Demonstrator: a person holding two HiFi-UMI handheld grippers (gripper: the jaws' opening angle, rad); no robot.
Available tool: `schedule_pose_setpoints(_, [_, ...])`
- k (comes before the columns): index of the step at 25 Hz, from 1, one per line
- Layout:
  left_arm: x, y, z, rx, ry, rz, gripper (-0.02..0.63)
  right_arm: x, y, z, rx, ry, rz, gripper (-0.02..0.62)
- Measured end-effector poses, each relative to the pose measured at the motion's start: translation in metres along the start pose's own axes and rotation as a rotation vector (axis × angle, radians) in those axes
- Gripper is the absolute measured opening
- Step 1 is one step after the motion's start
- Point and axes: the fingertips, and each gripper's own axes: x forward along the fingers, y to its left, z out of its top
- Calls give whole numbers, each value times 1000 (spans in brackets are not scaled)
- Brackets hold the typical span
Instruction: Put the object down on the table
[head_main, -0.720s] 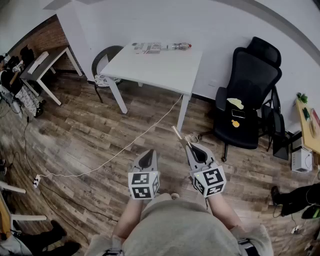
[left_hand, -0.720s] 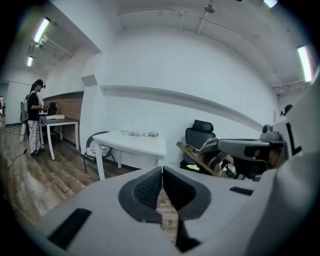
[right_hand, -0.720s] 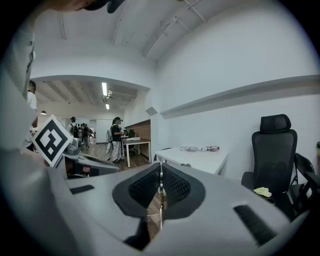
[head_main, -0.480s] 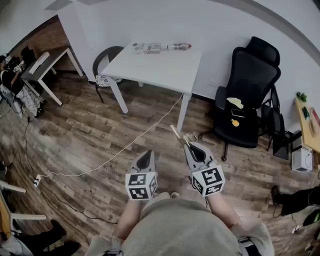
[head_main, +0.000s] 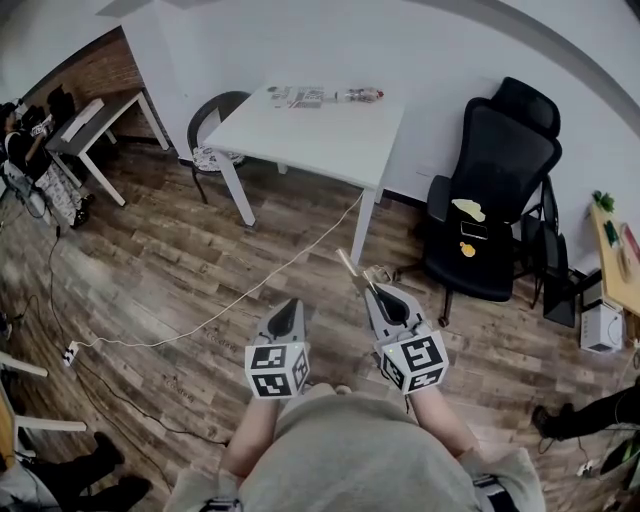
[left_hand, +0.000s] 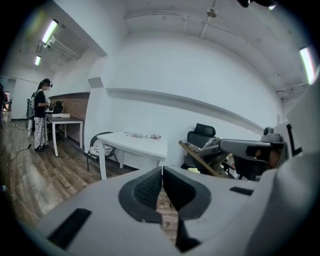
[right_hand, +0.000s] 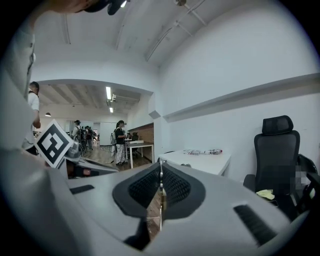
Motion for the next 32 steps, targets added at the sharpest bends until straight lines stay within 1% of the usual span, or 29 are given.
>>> schedule_pose_setpoints(7, [4, -21, -6, -6, 3, 6, 9, -12, -14, 0, -16, -12, 4, 14])
schedule_pose_setpoints(10, [3, -28, -9, -6, 8, 9, 9, -16, -17, -3, -5, -13, 6, 14])
schedule_pose_setpoints(18, [8, -29, -9, -13, 11, 35, 9, -15, -27, -1, 5, -28, 15, 14])
schedule_pose_setpoints(25, [28, -24, -6, -18, 13, 37, 9, 2, -40, -2, 9, -32, 14, 15])
schedule_pose_setpoints(32, [68, -5, 9, -18, 20, 30, 9, 43, -62, 4, 19, -36, -2, 15])
